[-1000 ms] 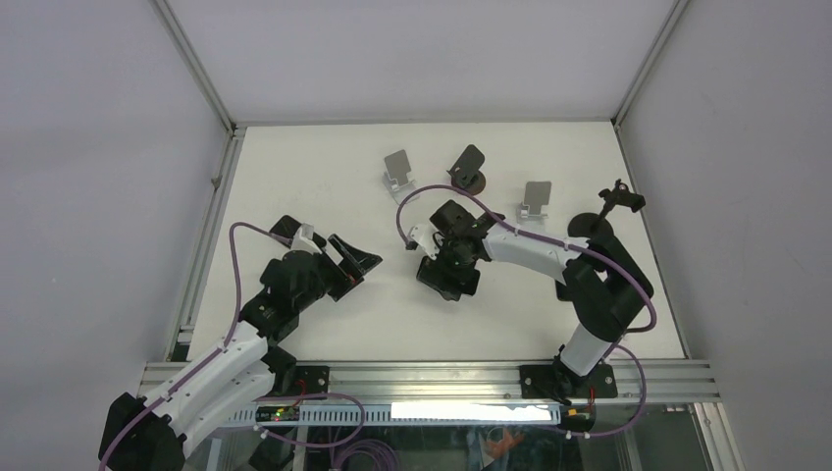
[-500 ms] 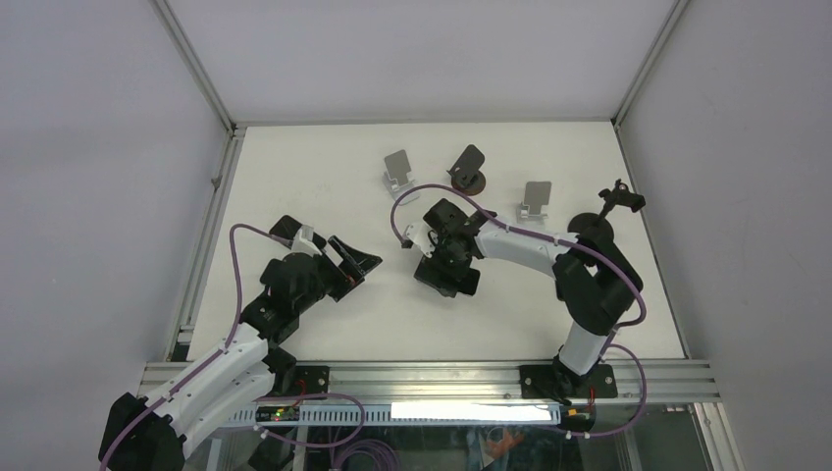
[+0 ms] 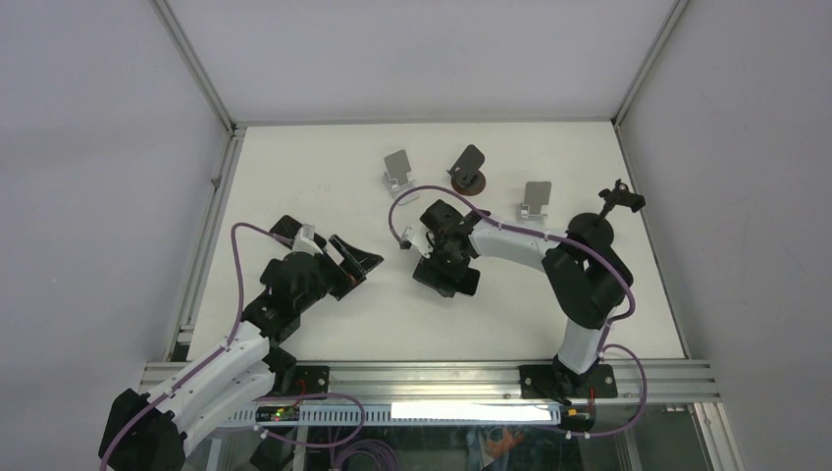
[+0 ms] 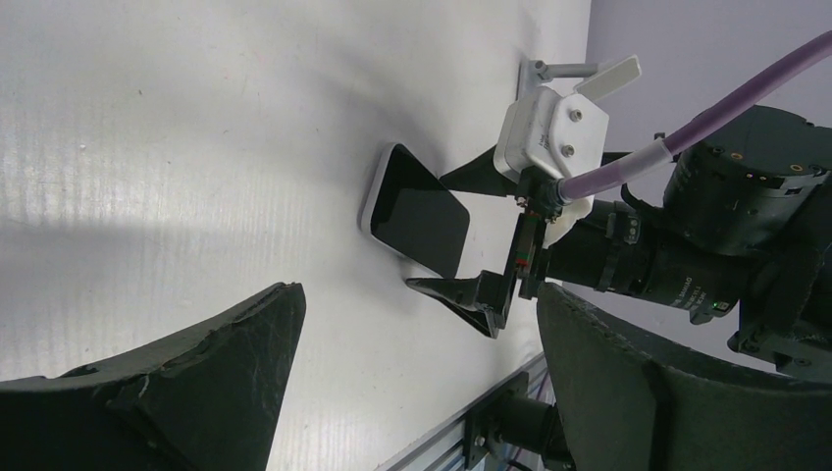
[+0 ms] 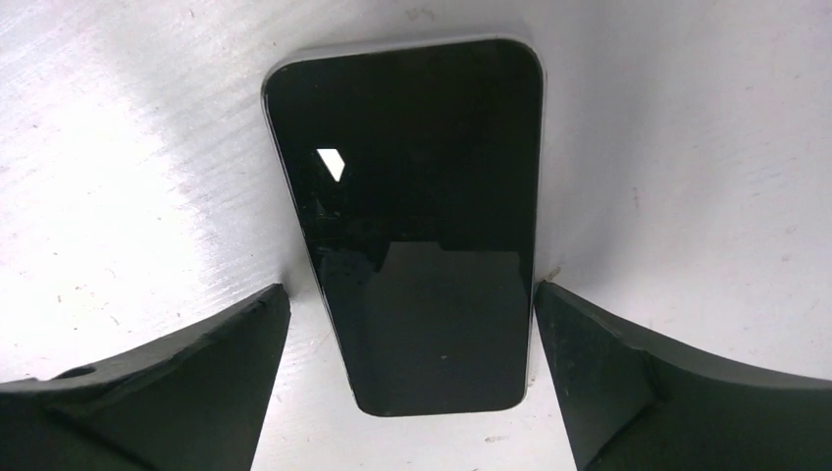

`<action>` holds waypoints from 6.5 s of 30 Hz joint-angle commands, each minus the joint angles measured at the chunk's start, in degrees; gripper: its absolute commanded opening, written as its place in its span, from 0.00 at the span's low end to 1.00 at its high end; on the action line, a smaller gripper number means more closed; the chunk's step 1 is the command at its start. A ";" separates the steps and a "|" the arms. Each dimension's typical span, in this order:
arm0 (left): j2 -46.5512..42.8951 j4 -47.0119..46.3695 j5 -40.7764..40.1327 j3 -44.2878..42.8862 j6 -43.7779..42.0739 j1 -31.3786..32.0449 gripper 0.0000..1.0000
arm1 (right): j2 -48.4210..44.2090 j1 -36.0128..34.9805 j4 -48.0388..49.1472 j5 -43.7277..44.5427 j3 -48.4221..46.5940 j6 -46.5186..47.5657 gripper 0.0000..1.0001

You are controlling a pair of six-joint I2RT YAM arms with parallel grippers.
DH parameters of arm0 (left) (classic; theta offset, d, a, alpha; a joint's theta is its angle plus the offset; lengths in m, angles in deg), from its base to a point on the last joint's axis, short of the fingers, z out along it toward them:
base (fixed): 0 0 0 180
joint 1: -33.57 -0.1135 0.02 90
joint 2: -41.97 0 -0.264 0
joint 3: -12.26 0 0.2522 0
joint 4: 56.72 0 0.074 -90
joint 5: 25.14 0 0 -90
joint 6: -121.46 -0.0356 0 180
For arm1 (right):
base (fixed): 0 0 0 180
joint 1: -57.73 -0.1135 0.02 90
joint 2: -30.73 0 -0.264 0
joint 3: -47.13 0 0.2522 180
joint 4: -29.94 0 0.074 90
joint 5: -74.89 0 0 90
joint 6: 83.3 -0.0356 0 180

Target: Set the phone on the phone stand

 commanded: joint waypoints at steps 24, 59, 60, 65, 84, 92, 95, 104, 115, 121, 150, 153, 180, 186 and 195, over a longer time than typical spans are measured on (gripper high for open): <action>29.78 -38.56 4.18 3.98 9.52 5.80 0.72 | -0.50 5.54 -1.19 -9.62 -2.36 -3.66 0.43; 63.13 -72.28 3.86 -4.60 10.97 10.76 0.00 | -1.03 12.63 -4.78 -32.50 -3.80 -5.43 0.76; 60.99 -70.58 4.41 -4.56 8.59 10.72 0.00 | -1.53 13.10 -5.85 -33.26 -4.04 -4.54 0.82; 46.11 -52.52 8.61 -6.09 -7.61 10.76 0.00 | -7.32 17.20 -10.57 -37.84 -4.25 2.34 0.96; 18.64 -10.24 40.68 -24.13 -50.39 11.97 0.00 | -20.05 21.15 -39.56 -60.96 -17.08 37.80 0.99; 17.36 -9.36 41.24 -27.71 -51.95 14.66 0.00 | -19.52 12.81 -35.60 -58.23 -14.38 32.03 0.98; 17.20 -9.39 40.55 -28.42 -51.96 15.03 0.00 | -19.45 11.10 -31.17 -55.87 -13.61 26.61 0.89; 17.36 -9.93 35.92 -28.05 -51.12 15.77 0.00 | -18.60 8.45 -27.81 -52.58 -12.17 22.71 0.51; 13.05 -9.94 23.91 -24.72 -49.08 15.71 0.47 | -17.36 10.03 -33.49 -53.06 -14.75 25.78 0.00; 2.39 -7.02 14.48 -19.80 -52.82 15.68 0.71 | -18.51 19.83 -36.77 -53.91 -17.10 29.37 0.00; -3.38 -12.87 15.56 -9.46 -47.01 15.68 0.71 | 6.39 57.94 -46.37 -49.12 -42.98 64.31 0.04; -3.68 -13.21 15.45 -9.07 -46.80 15.69 0.71 | 6.96 58.04 -45.93 -50.07 -43.36 66.34 0.08; -1.74 -14.98 15.80 -9.39 -46.00 15.69 0.71 | 16.31 57.99 -49.91 -51.92 -48.49 72.28 0.18; -1.73 -15.11 15.87 -9.35 -45.95 15.68 0.71 | 16.83 58.04 -48.17 -51.57 -46.96 71.67 0.23; -1.01 -15.55 15.95 -9.48 -45.88 15.64 0.71 | 17.64 58.13 -47.70 -51.14 -46.98 71.20 0.27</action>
